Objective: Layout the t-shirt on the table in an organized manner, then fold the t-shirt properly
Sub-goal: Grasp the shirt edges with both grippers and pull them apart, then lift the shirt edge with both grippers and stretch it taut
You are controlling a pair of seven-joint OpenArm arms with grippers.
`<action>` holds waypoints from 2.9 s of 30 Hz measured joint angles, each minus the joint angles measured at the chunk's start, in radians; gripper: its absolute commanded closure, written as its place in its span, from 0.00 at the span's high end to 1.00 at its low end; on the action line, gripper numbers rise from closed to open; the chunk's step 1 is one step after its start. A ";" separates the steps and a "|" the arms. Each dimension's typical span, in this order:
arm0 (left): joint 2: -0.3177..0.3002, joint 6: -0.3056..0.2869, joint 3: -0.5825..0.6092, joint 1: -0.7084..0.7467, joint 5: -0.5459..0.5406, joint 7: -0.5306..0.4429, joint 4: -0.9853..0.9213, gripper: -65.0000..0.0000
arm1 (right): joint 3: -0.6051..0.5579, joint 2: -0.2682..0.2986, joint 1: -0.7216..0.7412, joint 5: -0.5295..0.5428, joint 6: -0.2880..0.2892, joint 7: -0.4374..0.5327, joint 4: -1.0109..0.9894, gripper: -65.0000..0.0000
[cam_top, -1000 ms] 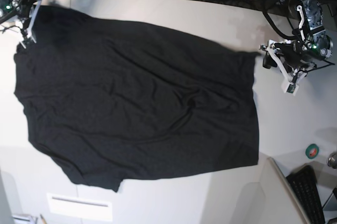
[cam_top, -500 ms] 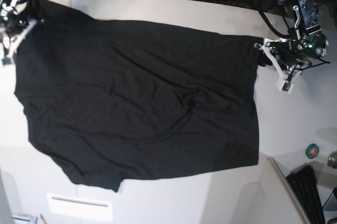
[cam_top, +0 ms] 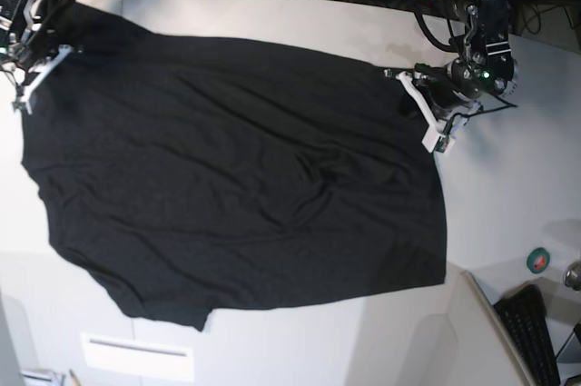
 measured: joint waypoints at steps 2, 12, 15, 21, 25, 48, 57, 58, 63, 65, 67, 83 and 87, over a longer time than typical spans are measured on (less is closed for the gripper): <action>-0.018 -0.005 0.008 -0.006 -0.032 -0.030 -0.039 0.00 | 0.002 0.025 -0.017 -0.004 -0.011 0.005 -0.018 0.00; -0.058 -0.018 0.011 -0.009 -0.066 -0.050 -0.069 0.00 | 0.053 0.129 -0.037 -0.002 -0.013 0.002 -0.078 0.00; -0.058 -0.018 0.010 -0.010 -0.065 -0.049 -0.068 0.00 | 0.054 0.159 -0.034 -0.004 -0.014 0.005 -0.077 0.00; -0.056 0.008 0.003 0.003 -0.006 0.023 0.011 0.00 | 0.073 0.148 -0.036 0.003 -0.013 0.000 -0.013 0.00; -0.059 0.008 -0.084 0.013 0.018 0.056 0.028 0.00 | 0.167 0.089 -0.026 0.106 0.008 0.003 0.068 0.00; -0.066 0.012 -0.114 0.018 0.036 0.122 0.121 0.00 | 0.262 0.018 -0.064 0.312 0.230 -0.090 -0.030 0.54; -0.066 0.011 -0.114 0.021 0.037 0.159 0.200 0.00 | 0.263 0.022 -0.056 0.315 0.230 -0.093 -0.032 0.65; -0.066 0.011 -0.114 0.022 0.037 0.159 0.199 0.00 | 0.263 0.021 -0.053 0.325 0.230 -0.094 -0.034 0.65; -0.067 0.011 -0.114 0.024 0.037 0.166 0.197 0.00 | 0.264 0.021 -0.048 0.373 0.230 -0.092 -0.015 0.65; -0.065 0.011 -0.128 0.024 0.035 0.166 0.195 0.00 | 0.264 0.022 -0.048 0.375 0.230 -0.094 -0.003 0.65; -0.063 0.011 -0.161 0.024 0.036 0.166 0.194 0.00 | 0.264 0.022 -0.044 0.375 0.230 -0.092 -0.006 0.65; -0.069 0.011 -0.260 0.051 0.036 0.166 0.195 0.00 | 0.157 0.012 -0.056 0.375 0.227 -0.081 -0.039 0.64; -0.069 0.011 -0.261 0.063 0.039 0.169 0.195 0.00 | 0.149 -0.022 -0.055 0.386 0.227 -0.063 -0.027 0.53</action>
